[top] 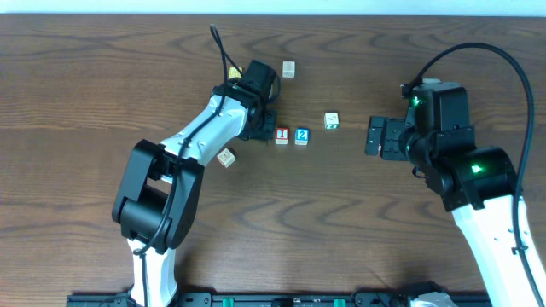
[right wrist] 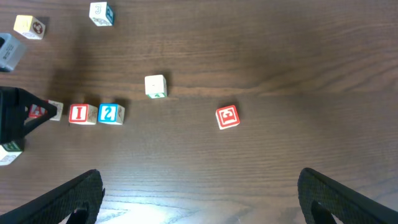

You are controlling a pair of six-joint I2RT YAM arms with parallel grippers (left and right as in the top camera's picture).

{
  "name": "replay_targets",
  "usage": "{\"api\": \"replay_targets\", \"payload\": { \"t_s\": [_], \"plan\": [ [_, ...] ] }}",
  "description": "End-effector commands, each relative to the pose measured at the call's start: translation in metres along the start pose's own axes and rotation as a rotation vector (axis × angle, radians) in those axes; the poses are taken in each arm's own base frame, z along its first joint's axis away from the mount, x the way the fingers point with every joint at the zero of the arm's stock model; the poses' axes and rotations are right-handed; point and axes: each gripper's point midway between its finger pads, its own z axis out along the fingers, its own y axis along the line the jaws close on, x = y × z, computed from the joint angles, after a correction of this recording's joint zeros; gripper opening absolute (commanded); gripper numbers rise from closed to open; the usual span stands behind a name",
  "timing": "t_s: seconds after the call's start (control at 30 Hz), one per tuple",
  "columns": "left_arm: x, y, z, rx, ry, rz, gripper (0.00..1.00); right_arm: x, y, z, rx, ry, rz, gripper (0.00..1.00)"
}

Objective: Spell out Ai2
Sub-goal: 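Carry the red A block and set it left of the red I block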

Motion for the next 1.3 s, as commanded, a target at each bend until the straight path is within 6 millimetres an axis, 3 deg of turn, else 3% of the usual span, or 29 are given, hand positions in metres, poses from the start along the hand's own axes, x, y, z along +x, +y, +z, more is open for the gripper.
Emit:
{"api": "replay_targets", "payload": {
  "t_s": [0.0,0.57,0.67,0.77,0.9,1.1,1.27],
  "plan": [
    [0.005,0.001,0.010,0.000,0.030,-0.067,0.06,-0.003,0.000,-0.001,-0.007,-0.005,-0.001,0.99],
    [0.009,0.001,0.019,-0.012,0.047,-0.094,0.10,-0.009,0.005,-0.002,-0.032,-0.030,0.027,0.99],
    [0.009,0.001,0.019,-0.012,0.046,-0.094,0.18,-0.009,0.005,-0.002,-0.031,-0.030,0.027,0.99],
    [0.009,0.001,0.019,-0.012,0.046,-0.094,0.46,-0.010,0.005,-0.002,-0.032,-0.031,0.028,0.99],
    [0.009,0.001,0.019,-0.012,0.045,-0.094,0.53,-0.011,0.005,-0.002,-0.034,-0.037,0.028,0.99],
    [0.005,0.001,0.019,-0.008,0.031,-0.094,0.53,-0.012,0.006,-0.002,-0.035,-0.039,0.028,0.99],
    [-0.033,0.014,0.008,-0.042,-0.092,-0.117,0.59,-0.013,0.008,-0.002,-0.048,-0.043,0.028,0.99]
  ]
}}
